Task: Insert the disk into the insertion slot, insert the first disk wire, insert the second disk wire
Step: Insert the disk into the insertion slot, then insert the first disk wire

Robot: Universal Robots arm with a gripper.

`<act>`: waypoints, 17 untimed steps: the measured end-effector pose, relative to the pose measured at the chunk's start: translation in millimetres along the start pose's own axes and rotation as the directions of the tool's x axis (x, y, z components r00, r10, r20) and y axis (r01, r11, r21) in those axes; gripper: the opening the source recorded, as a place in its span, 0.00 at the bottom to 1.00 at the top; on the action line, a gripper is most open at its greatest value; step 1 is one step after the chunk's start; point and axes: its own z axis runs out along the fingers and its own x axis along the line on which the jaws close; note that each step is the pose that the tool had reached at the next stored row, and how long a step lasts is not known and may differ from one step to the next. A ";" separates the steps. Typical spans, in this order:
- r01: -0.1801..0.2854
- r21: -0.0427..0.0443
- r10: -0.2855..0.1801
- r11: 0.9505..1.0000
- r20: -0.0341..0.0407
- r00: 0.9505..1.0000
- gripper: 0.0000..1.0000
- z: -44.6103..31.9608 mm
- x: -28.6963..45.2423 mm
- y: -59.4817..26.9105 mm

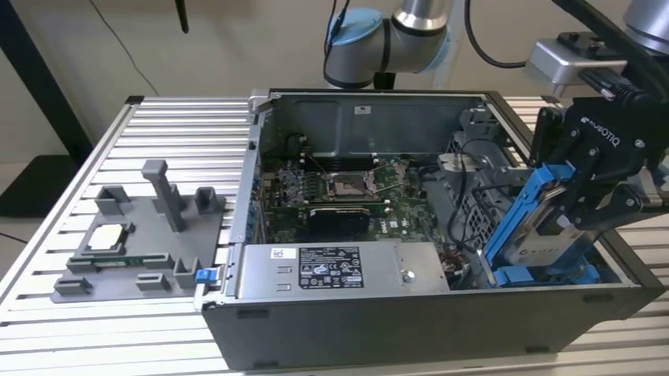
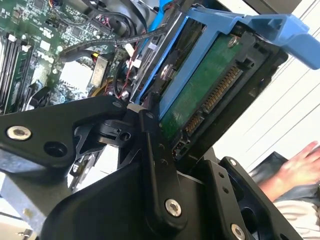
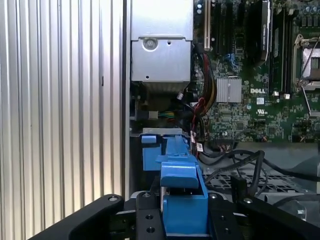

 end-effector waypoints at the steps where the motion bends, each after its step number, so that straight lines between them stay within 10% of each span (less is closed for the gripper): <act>1: 0.000 0.000 0.000 1.000 0.000 1.000 0.00 1.8 0.0 -0.1; 7: 0.000 0.000 0.000 1.000 0.000 1.000 0.00 5.8 0.0 -0.3; 8: 0.000 0.000 0.000 1.000 0.000 1.000 1.00 5.8 0.0 -0.3; 17: 0.000 0.001 0.000 1.000 0.009 1.000 1.00 1.0 0.0 -0.1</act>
